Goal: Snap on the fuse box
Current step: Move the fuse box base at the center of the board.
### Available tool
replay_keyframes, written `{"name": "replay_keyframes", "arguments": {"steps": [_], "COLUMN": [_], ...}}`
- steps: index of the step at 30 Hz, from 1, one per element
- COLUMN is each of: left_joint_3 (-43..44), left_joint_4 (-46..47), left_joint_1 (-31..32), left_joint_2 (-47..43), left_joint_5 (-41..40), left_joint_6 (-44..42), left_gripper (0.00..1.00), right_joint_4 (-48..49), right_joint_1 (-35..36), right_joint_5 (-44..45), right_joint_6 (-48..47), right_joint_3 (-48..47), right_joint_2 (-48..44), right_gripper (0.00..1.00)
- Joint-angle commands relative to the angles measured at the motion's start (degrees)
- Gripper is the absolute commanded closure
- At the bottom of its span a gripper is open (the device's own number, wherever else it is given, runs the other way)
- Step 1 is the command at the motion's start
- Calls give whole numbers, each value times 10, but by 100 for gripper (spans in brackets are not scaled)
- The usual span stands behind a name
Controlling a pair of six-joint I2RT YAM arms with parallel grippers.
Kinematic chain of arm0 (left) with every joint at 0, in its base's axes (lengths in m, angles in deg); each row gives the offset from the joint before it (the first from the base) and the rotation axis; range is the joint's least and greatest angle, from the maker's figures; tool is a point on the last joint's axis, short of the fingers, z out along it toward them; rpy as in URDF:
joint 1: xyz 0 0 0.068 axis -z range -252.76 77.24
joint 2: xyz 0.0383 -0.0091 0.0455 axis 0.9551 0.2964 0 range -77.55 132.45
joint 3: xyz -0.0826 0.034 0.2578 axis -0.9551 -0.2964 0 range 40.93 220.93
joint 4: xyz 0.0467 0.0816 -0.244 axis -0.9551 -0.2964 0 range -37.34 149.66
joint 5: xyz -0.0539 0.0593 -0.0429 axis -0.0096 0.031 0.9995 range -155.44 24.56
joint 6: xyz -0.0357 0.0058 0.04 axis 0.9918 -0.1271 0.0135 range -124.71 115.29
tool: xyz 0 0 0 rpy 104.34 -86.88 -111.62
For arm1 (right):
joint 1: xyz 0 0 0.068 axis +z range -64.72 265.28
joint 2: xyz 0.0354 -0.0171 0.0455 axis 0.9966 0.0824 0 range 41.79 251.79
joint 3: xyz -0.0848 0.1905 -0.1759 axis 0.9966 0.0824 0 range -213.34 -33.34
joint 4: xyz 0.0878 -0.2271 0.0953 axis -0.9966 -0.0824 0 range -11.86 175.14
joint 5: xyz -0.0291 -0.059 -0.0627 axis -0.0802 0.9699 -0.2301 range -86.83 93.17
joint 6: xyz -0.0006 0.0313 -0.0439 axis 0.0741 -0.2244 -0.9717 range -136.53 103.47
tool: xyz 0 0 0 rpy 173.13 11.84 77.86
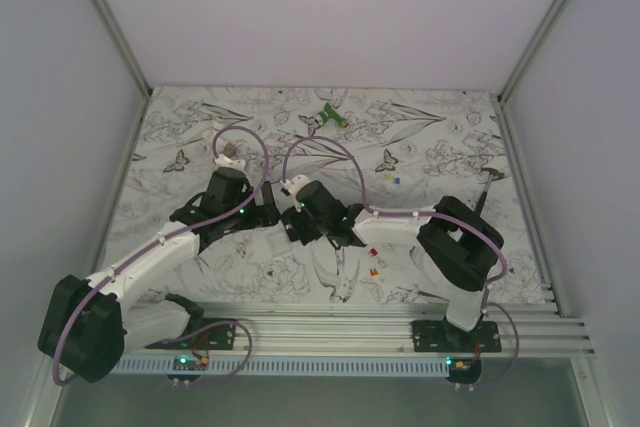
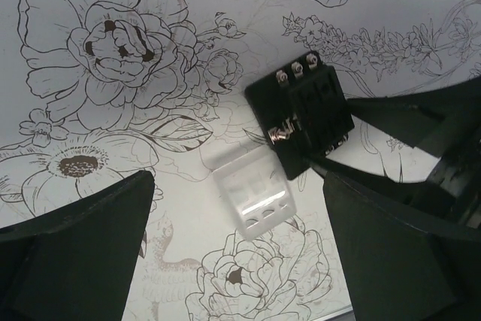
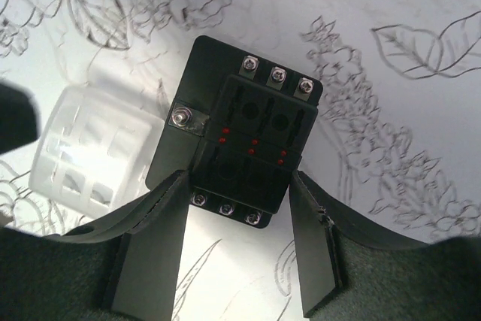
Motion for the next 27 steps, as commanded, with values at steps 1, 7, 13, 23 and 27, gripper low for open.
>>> {"name": "replay_keyframes", "arguments": {"steps": [1, 7, 13, 23, 27], "left_joint_3": [1, 1, 0, -4, -15], "left_joint_4": [-22, -25, -28, -54, -56], "left_joint_1": [-4, -5, -5, -6, -8], "left_joint_2": [-9, -16, -23, -49, -62], "left_joint_5": [-11, -1, 9, 22, 7], "left_joint_6": [6, 8, 10, 10, 9], "left_gripper": [0, 0, 0, 0, 0], "right_joint_4": [-45, -59, -68, -111, -120], "right_joint_1": [12, 7, 7, 7, 7], "right_joint_5": [18, 37, 15, 137, 199], "right_joint_6": [37, 9, 11, 94, 156], "right_joint_3": [28, 29, 27, 46, 67], "right_joint_2": [-14, -23, -57, -121, -129], "right_gripper": [55, 51, 26, 21, 31]}}
